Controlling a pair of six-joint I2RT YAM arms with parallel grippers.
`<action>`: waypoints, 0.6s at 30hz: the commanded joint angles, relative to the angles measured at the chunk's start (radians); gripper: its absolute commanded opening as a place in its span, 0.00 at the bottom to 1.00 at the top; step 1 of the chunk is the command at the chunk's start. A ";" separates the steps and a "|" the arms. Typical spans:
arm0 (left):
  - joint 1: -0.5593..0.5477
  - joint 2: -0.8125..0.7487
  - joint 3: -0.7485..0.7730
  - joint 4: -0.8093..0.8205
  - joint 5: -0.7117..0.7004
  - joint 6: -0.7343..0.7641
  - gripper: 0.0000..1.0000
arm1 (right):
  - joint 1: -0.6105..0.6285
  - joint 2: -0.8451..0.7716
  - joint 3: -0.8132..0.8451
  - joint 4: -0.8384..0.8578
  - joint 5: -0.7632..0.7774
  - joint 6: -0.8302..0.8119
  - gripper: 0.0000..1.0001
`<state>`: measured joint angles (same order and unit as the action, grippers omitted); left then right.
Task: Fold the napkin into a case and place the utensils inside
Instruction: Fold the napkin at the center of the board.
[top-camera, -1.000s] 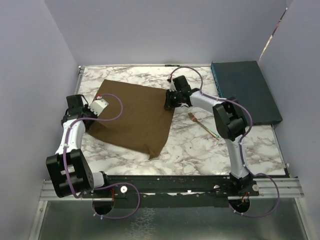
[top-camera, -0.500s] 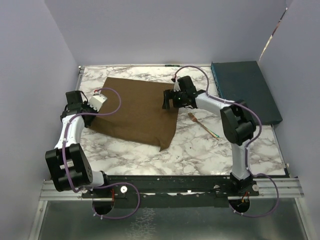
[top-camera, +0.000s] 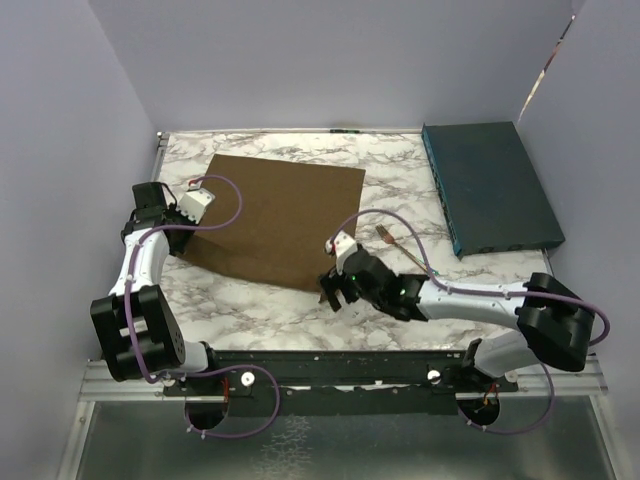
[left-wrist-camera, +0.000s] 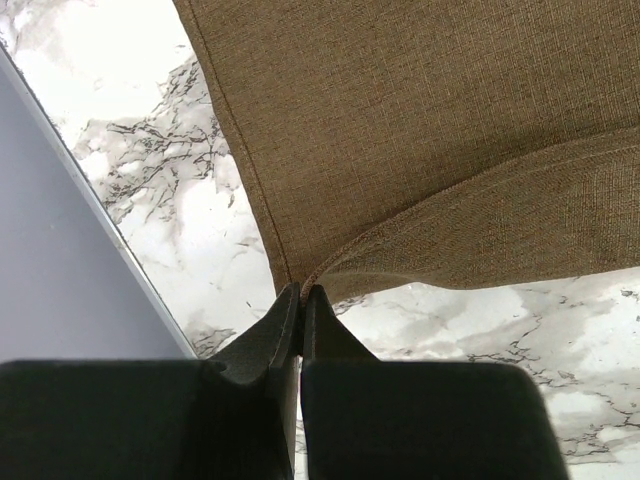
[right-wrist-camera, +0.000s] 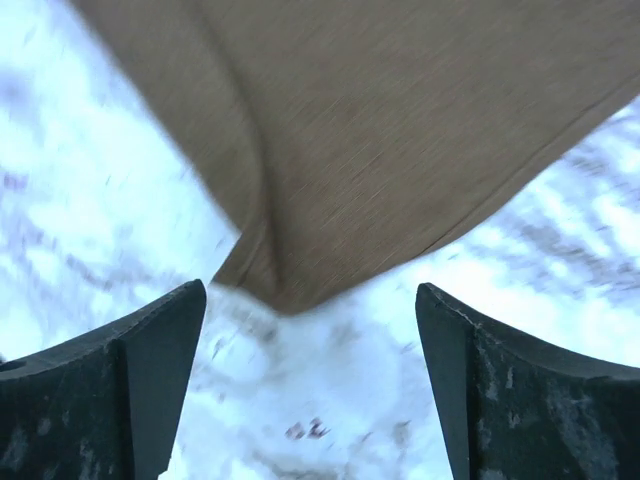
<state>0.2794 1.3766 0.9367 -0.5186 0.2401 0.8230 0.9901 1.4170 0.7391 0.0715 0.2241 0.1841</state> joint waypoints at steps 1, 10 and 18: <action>-0.003 0.013 0.012 -0.014 0.016 -0.003 0.00 | 0.135 0.007 -0.054 0.035 0.174 0.039 0.87; -0.002 0.030 0.050 -0.024 0.012 -0.013 0.00 | 0.245 0.212 0.064 0.060 0.298 0.046 0.75; -0.002 0.024 0.066 -0.035 -0.005 -0.006 0.00 | 0.260 0.325 0.136 -0.003 0.533 0.077 0.60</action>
<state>0.2794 1.4033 0.9730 -0.5274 0.2390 0.8188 1.2404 1.7390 0.8619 0.0952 0.5877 0.2352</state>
